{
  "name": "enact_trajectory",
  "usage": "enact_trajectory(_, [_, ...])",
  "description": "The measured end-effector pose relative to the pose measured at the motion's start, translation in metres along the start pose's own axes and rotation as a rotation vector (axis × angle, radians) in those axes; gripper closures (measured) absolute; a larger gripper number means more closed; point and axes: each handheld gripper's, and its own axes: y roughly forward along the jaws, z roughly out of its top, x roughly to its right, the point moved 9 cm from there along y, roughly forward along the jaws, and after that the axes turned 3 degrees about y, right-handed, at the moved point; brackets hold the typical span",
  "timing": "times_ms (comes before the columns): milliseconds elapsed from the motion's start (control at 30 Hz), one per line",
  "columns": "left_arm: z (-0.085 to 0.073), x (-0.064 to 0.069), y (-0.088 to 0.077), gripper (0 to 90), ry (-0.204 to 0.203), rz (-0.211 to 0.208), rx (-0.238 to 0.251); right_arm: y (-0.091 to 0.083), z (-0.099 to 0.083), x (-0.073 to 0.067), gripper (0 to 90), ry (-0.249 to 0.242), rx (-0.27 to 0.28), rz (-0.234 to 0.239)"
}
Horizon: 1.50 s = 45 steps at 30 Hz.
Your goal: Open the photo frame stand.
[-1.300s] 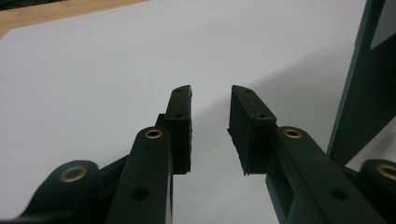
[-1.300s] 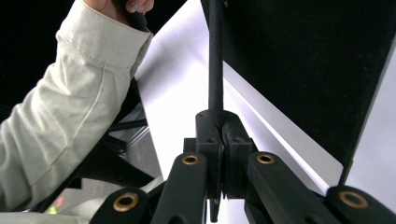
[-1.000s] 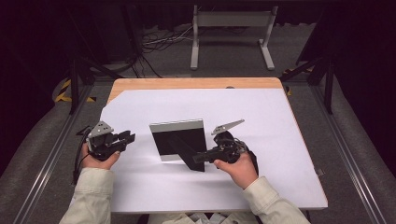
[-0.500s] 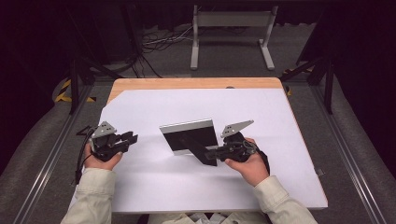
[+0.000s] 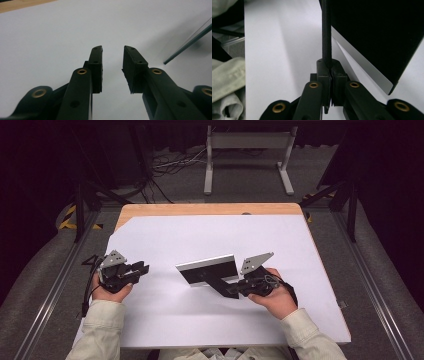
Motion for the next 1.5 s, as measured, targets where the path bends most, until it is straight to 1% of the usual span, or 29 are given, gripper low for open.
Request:
enact_trajectory(100, [0.000, 0.000, 0.001, 69.7, 0.003, -0.001, -0.001, 0.000, -0.004, 0.000, 87.2, -0.022, -0.027, -0.006])
enact_trajectory(133, [0.000, 0.000, 0.001, 69.7, 0.003, -0.001, -0.001, 0.000, -0.004, 0.000, 87.2, -0.022, -0.027, -0.006])
enact_trajectory(200, [0.000, 0.001, 0.001, 69.7, 0.003, -0.005, -0.002, 0.001, -0.007, 0.001, 87.2, -0.044, -0.042, -0.014])
enact_trajectory(267, [0.000, 0.002, 0.001, 69.7, 0.001, -0.006, -0.004, 0.002, -0.009, 0.001, 87.1, -0.052, -0.052, -0.019])
enact_trajectory(300, [0.000, 0.002, 0.002, 69.7, 0.002, -0.008, -0.005, 0.002, -0.012, 0.002, 87.1, -0.069, -0.062, -0.027])
enact_trajectory(333, [0.000, 0.002, 0.002, 69.7, 0.000, -0.008, -0.003, 0.002, -0.012, 0.002, 87.1, -0.069, -0.062, -0.027])
enact_trajectory(467, [0.000, 0.003, 0.003, 69.6, 0.008, -0.010, -0.009, 0.003, -0.015, 0.002, 87.0, -0.097, -0.077, -0.038])
enact_trajectory(600, [0.000, 0.007, 0.005, 69.6, 0.012, -0.018, -0.017, 0.003, -0.019, 0.004, 86.6, -0.103, -0.086, -0.044])
enact_trajectory(733, [0.000, 0.011, 0.008, 69.5, 0.021, -0.029, -0.024, 0.004, -0.024, 0.007, 85.7, -0.097, -0.100, -0.054])
enact_trajectory(767, [0.000, 0.011, 0.009, 69.5, 0.030, -0.027, -0.023, 0.004, -0.025, 0.008, 85.6, -0.095, -0.104, -0.056])
enact_trajectory(800, [0.000, 0.012, 0.010, 69.5, 0.022, -0.031, -0.024, 0.004, -0.026, 0.008, 85.5, -0.092, -0.108, -0.058])
enact_trajectory(833, [0.000, 0.012, 0.011, 69.5, 0.031, -0.032, -0.026, 0.004, -0.026, 0.009, 85.3, -0.090, -0.108, -0.058])
enact_trajectory(933, [0.000, 0.015, 0.012, 69.4, 0.028, -0.039, -0.030, 0.004, -0.028, 0.011, 84.9, -0.092, -0.114, -0.065])
enact_trajectory(1033, [0.001, 0.015, 0.013, 69.4, 0.038, -0.039, -0.032, 0.005, -0.030, 0.012, 84.4, -0.091, -0.120, -0.069])
enact_trajectory(1100, [0.001, 0.017, 0.014, 69.3, 0.039, -0.047, -0.037, 0.005, -0.031, 0.013, 84.2, -0.093, -0.125, -0.072])
enact_trajectory(1233, [0.001, 0.016, 0.015, 69.2, 0.047, -0.043, -0.037, 0.005, -0.032, 0.014, 84.2, -0.098, -0.130, -0.074])
enact_trajectory(1333, [0.000, 0.017, 0.016, 69.1, 0.044, -0.044, -0.039, 0.006, -0.032, 0.013, 84.0, -0.097, -0.131, -0.072])
enact_trajectory(1500, [0.001, 0.020, 0.018, 68.9, 0.047, -0.055, -0.045, 0.005, -0.033, 0.014, 83.2, -0.105, -0.133, -0.083])
